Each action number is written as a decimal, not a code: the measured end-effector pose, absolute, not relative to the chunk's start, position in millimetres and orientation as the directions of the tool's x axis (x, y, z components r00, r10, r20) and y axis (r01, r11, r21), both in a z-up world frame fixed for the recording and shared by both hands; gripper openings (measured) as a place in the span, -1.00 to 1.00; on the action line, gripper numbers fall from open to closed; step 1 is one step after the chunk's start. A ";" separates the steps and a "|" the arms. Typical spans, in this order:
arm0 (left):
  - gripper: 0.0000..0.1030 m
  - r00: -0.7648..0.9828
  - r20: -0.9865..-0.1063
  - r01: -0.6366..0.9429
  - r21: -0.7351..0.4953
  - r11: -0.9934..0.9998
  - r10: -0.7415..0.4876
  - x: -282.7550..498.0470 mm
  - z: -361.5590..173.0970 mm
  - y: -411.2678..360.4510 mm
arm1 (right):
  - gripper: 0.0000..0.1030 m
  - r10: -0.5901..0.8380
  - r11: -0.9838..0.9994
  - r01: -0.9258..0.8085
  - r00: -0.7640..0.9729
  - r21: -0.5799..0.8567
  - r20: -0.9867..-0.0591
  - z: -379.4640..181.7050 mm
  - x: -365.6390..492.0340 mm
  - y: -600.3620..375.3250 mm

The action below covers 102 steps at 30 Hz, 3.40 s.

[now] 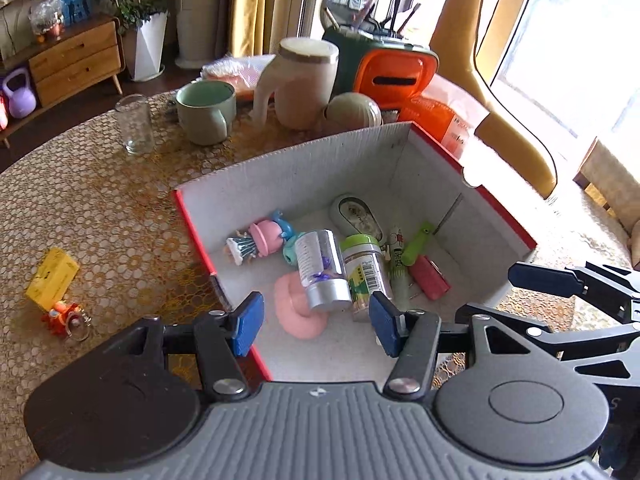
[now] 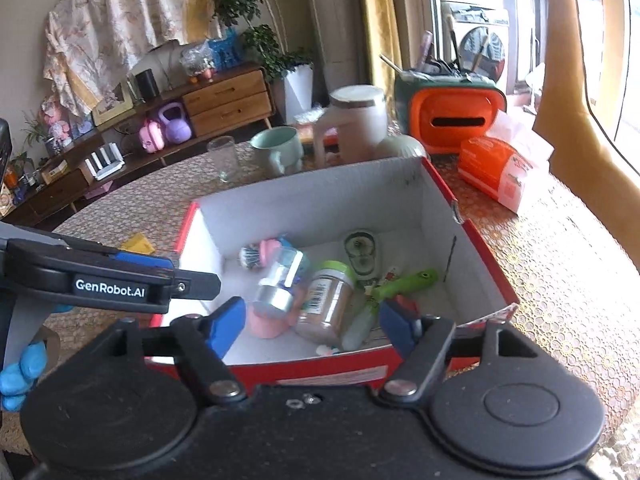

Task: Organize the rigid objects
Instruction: 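Open both tools to release the bottle and robot toy in the box, then withdraw both tools from the box toward the yellow box and red keychain, then grasp the yellow small box with the left tool while the right tool grasps the red keychain toy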

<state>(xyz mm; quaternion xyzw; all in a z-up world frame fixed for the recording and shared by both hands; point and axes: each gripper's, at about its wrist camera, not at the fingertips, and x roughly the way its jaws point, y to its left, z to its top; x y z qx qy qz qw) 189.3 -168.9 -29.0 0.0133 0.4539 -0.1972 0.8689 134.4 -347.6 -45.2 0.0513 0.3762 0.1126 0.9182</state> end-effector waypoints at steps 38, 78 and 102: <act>0.73 0.641 -0.721 0.210 -0.165 0.964 -0.263 127.9 -12.5 28.0 | 0.96 0.450 0.868 -0.480 0.651 0.128 -0.611 -34.4 89.7 -174.3; 1.00 0.591 -0.783 0.184 -0.103 0.978 -0.193 296.1 -113.7 80.2 | 0.60 0.425 0.798 -0.602 0.610 -0.042 -0.668 -136.9 214.4 -30.9; 0.16 0.558 -0.810 0.200 -0.082 0.976 -0.183 328.3 -150.8 67.8 | 0.01 0.404 0.818 -0.576 0.564 0.008 -0.720 -161.0 239.1 -28.8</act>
